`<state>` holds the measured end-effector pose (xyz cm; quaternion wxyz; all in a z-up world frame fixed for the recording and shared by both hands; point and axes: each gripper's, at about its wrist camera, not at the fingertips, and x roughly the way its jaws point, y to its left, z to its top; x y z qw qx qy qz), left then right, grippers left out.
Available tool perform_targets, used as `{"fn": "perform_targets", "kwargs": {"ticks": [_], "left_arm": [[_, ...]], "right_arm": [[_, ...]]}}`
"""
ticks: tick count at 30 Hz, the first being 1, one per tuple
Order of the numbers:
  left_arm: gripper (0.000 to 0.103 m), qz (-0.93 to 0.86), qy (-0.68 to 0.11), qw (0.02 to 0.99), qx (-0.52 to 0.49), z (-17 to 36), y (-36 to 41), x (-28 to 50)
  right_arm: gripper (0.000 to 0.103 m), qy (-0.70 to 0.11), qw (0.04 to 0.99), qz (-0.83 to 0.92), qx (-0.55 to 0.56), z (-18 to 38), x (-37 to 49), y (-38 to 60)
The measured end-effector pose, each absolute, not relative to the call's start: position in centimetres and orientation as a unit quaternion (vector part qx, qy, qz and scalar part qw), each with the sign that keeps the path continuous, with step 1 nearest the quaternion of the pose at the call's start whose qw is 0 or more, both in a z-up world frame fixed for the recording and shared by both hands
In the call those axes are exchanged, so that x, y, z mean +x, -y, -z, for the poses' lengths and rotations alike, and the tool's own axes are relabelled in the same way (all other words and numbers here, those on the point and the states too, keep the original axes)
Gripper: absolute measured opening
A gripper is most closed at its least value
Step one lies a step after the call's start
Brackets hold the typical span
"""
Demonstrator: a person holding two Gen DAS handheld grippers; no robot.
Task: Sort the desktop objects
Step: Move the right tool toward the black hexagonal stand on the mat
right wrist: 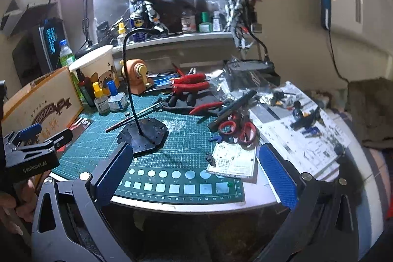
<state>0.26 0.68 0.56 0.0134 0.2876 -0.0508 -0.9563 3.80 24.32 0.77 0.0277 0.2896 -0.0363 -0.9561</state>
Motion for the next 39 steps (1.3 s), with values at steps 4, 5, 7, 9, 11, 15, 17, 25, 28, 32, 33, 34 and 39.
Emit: {"fn": "perform_targets", "kwargs": {"ticks": [4,5,7,9,11,15,17,25,28,32,33,34,39], "left_arm": [[0.103,0.955,0.008,0.007,0.296,0.6,0.3,0.4],[0.103,0.951,0.007,0.011,0.309,1.0,0.3,-0.3],[0.103,0.95,0.004,0.014,0.311,1.6,0.4,-0.3],[0.103,0.947,0.001,0.014,0.32,1.0,0.5,-0.8],[0.103,0.946,0.001,0.011,0.325,0.7,0.6,-1.0],[0.103,0.945,0.012,0.012,0.325,0.8,0.3,-1.1],[0.103,0.945,0.014,0.011,0.325,0.9,0.3,-1.1],[0.103,0.945,0.018,0.017,0.327,1.3,0.7,-1.6],[0.103,0.944,0.019,0.02,0.329,1.6,0.7,-1.9],[0.103,0.943,0.021,0.019,0.333,2.0,0.7,-2.3],[0.103,0.942,0.022,0.02,0.333,2.1,0.7,-2.5],[0.103,0.942,0.023,0.021,0.334,2.2,0.7,-2.6],[0.103,0.94,0.02,0.024,0.34,2.4,0.9,-3.4]], "right_arm": [[0.103,0.039,0.028,0.957,0.286,-1.0,4.3,-24.5],[0.103,0.04,0.028,0.957,0.285,-1.1,4.4,-24.5],[0.103,0.041,0.029,0.958,0.283,-1.2,4.6,-24.6],[0.103,0.042,0.029,0.958,0.282,-1.3,4.9,-24.7],[0.103,0.036,0.038,0.959,0.28,-0.8,4.4,-24.4],[0.103,0.027,0.056,0.961,0.269,0.2,3.7,-23.9],[0.103,0.026,0.066,0.961,0.266,0.5,3.6,-23.8],[0.075,0.027,0.111,0.957,0.266,1.8,0.4,-21.7],[0.073,0.026,0.135,0.955,0.263,1.9,-1.4,-20.5],[0.071,0.016,0.155,0.957,0.247,1.7,-3.2,-19.2],[0.069,0.014,0.157,0.957,0.243,1.7,-3.5,-18.9],[0.067,0.012,0.16,0.958,0.239,1.7,-3.7,-18.7],[0.06,0.016,0.175,0.956,0.233,1.6,-5.1,-17.9]]}}
